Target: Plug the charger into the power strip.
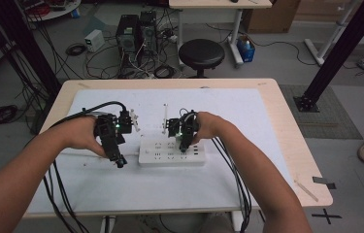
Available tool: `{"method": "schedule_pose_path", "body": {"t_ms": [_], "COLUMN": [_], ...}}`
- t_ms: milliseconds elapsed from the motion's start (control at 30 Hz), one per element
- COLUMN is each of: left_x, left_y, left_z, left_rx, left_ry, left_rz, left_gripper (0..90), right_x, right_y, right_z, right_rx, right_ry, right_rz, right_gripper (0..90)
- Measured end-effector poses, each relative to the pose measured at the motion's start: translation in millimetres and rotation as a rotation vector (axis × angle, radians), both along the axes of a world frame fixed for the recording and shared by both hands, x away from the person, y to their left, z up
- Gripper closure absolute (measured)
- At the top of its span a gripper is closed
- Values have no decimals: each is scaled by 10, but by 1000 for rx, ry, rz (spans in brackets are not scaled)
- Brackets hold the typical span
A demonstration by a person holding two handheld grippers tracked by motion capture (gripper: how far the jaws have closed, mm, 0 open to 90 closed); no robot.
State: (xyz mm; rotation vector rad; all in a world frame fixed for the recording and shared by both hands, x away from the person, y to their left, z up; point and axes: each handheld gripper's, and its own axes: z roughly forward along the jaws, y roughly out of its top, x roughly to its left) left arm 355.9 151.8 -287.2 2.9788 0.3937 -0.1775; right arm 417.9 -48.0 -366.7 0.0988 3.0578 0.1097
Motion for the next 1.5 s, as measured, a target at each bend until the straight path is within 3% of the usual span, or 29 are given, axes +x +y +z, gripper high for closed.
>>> {"method": "schedule_pose_path", "body": {"t_ms": [133,233,333,467,800,1100,1300,1500], "left_x": [19,25,23,24,-18,-29,-48,-85], "left_y": [13,22,39,69,50,53,71,76], "left_z": [-12,-21,-9,28,110,202,311,389], "left_rx": [5,11,8,12,11,20,25,27], "left_ry": [-1,-2,-7,-8,-16,-17,-34,-40], "left_rz": [-5,-5,0,0,5,3,-1,11], "left_gripper": [196,196,196,196,196,197,196,196], "right_x": [39,50,39,7,-209,-481,-664,-794], "right_y": [-6,26,48,13,-195,-521,-736,-889], "right_z": [-1,-8,50,158,556,919,1061,1188], "right_rx": [14,16,15,-10,-9,-4,-42,-41], "right_ry": [34,58,85,111,79,57,27,12], "right_rz": [-52,-66,-81,-82,-137,-195,-219,-259], "right_gripper": [577,319,222,181,180,180,180,180]}}
